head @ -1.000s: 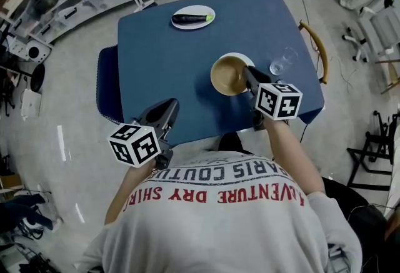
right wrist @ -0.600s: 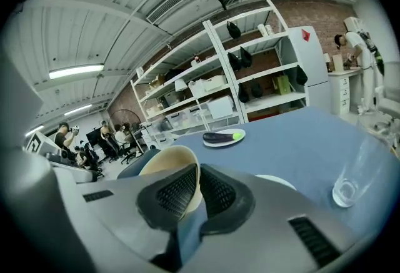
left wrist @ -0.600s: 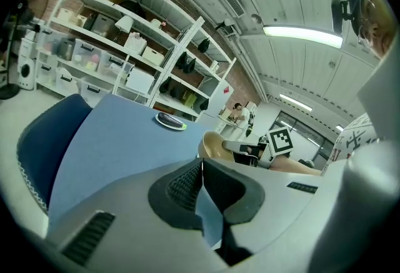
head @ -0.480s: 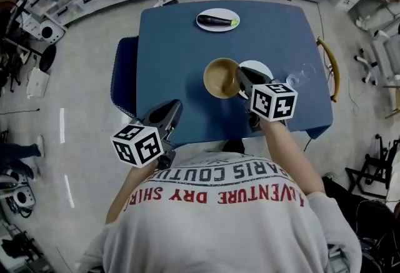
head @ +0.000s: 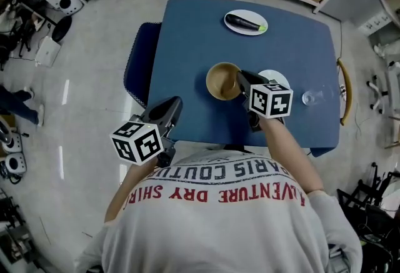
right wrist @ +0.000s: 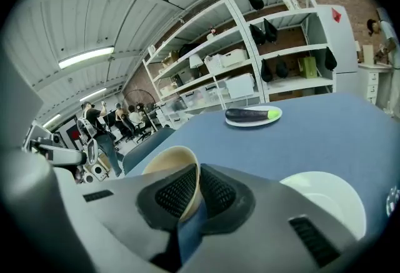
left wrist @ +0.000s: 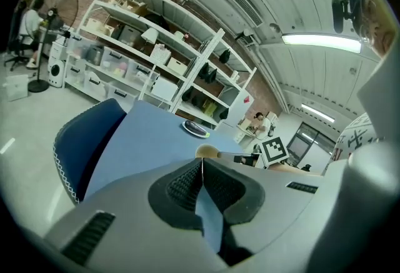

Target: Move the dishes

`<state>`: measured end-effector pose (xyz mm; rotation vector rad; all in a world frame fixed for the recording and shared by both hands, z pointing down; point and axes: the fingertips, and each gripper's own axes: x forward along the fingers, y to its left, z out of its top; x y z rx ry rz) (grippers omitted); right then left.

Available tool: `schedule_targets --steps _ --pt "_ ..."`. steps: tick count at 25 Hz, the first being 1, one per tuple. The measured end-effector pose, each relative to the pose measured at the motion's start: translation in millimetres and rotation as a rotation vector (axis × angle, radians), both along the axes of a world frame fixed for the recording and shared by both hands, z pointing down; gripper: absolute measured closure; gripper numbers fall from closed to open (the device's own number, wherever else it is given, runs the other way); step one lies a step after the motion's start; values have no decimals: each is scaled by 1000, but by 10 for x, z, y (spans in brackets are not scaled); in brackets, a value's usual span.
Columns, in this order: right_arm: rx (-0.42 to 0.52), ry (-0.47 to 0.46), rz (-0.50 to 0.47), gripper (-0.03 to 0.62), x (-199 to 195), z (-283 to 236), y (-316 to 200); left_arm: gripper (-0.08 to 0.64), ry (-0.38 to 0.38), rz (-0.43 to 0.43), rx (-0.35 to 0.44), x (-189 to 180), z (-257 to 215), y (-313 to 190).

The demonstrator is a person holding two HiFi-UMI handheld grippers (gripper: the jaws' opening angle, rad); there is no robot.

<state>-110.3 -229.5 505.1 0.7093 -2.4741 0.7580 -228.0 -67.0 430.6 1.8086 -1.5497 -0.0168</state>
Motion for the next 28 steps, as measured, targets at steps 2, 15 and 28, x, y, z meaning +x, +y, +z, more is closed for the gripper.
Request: schedule_targets --steps 2,15,28 --pt "-10 16 -17 558 -54 82 -2 531 -1 -21 -6 -63 12 33" --pt "-85 7 -21 555 -105 219 0 531 3 -86 -20 -186 52 159" --pt "112 -35 -92 443 142 -372 119 531 -16 16 34 65 -117 -24"
